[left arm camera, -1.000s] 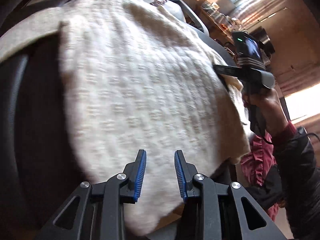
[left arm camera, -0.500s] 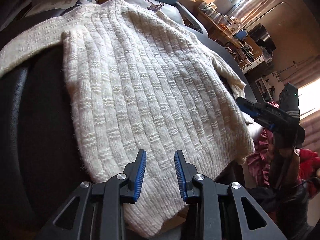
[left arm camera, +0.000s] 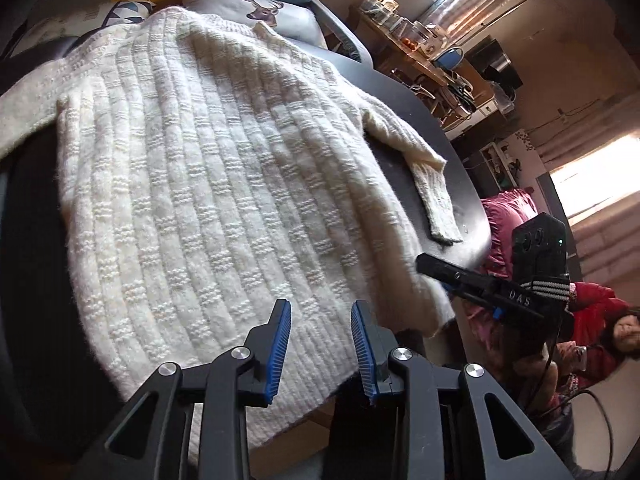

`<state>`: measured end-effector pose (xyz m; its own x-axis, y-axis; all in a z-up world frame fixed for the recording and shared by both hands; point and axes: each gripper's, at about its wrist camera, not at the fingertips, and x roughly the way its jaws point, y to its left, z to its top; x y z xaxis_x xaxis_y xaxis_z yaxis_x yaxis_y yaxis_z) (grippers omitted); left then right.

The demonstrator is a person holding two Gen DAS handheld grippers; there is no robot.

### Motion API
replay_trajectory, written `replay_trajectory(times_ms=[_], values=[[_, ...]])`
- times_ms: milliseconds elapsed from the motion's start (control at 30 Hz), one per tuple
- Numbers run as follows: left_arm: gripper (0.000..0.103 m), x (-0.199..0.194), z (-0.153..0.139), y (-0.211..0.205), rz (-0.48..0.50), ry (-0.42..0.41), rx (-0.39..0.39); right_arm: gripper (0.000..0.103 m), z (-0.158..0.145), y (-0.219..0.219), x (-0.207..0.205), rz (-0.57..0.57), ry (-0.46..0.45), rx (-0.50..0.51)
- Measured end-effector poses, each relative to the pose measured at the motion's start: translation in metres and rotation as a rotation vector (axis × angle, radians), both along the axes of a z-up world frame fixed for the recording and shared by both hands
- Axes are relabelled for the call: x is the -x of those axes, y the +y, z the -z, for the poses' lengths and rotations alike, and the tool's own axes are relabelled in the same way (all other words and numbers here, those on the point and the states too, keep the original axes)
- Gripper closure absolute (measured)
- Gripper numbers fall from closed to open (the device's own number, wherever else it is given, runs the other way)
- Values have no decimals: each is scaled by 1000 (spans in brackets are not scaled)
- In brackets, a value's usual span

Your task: Fold clothes

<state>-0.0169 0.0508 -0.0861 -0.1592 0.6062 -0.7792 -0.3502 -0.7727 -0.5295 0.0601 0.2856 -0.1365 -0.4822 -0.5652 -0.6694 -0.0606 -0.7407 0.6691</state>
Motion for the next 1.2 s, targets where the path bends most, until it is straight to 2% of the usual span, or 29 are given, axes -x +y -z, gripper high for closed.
replay_trajectory(times_ms=[67,133,167,267,500,633,700,767,833,900,1000,1067,1133,1200], values=[[71,4,-5,8,15,-2,-11,64,-14,-28,-1,-89,91,-43],[70,12,-8,13,13,9,16,64,-18,-58,-1,-197,131,-96],[70,16,-9,13,6,7,28,64,-18,-71,0,-230,132,-127],[70,28,-7,9,-5,-2,49,64,-9,-101,1,-332,140,-108],[69,36,7,-6,-29,-37,88,64,20,-136,10,-380,118,-109],[69,40,14,-13,-41,-56,107,64,9,-130,3,-410,112,-116],[69,36,11,-11,-33,-59,89,64,0,-119,-8,-418,116,-88],[67,33,9,-8,-24,-60,72,63,-11,-102,-22,-412,135,-41],[65,27,6,3,5,-43,80,63,-17,-79,-35,-356,133,-5],[63,23,4,18,46,-34,88,63,-21,-51,-45,-273,131,-7],[57,15,4,46,109,-69,50,62,-24,-14,-50,-120,131,-12],[54,11,5,68,142,-73,54,62,-24,7,-50,-18,129,-27],[46,8,12,91,153,-41,148,61,-21,25,-45,63,111,-19],[48,8,25,107,148,-9,236,61,-18,35,-32,103,100,-10]])
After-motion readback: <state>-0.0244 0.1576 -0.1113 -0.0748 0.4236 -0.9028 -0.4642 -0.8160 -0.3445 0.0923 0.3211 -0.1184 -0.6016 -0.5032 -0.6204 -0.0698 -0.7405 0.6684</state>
